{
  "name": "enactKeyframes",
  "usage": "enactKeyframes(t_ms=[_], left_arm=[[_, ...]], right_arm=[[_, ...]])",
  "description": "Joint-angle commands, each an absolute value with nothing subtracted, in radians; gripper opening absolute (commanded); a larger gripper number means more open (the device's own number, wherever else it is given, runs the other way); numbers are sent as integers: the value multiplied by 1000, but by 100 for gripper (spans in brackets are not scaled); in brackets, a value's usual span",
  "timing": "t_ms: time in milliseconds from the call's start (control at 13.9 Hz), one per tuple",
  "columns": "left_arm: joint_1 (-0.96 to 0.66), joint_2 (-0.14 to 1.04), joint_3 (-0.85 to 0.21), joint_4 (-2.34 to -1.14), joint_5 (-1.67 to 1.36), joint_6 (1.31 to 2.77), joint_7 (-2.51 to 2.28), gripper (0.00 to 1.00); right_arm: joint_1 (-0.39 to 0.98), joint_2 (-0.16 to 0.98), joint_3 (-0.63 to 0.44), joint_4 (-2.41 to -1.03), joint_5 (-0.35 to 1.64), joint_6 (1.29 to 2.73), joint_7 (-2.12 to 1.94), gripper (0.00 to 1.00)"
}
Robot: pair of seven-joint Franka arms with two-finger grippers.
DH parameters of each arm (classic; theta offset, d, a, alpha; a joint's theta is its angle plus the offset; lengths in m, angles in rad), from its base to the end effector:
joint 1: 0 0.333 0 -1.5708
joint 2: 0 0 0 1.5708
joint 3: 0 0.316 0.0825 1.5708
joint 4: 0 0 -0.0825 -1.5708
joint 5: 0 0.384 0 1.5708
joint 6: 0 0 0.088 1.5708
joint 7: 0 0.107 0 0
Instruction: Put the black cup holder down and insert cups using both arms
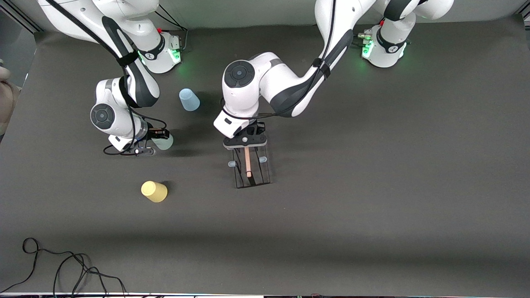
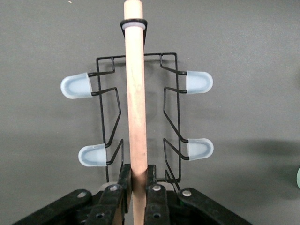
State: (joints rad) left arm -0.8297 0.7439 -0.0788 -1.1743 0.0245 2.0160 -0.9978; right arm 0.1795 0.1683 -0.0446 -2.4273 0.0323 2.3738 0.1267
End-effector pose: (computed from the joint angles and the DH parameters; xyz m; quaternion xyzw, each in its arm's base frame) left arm 0.4831 -0.5891 0.3597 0.9973 0.0515 0.0168 0.0493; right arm 0.4623 0.0626 0.2217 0.9938 -0.0088 -0.1104 0.0083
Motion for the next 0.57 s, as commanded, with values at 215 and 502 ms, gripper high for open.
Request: enactKeyframes(t_ms=[215, 502], left_arm=[[-842, 736, -67, -1184, 64, 2020, -986, 77], [-835, 685, -67, -1187, 60, 1972, -959, 87]], right_arm=[[187, 74, -51, -2268, 49, 2089, 146, 15], [190, 87, -43, -1995, 107, 1804, 146, 13]])
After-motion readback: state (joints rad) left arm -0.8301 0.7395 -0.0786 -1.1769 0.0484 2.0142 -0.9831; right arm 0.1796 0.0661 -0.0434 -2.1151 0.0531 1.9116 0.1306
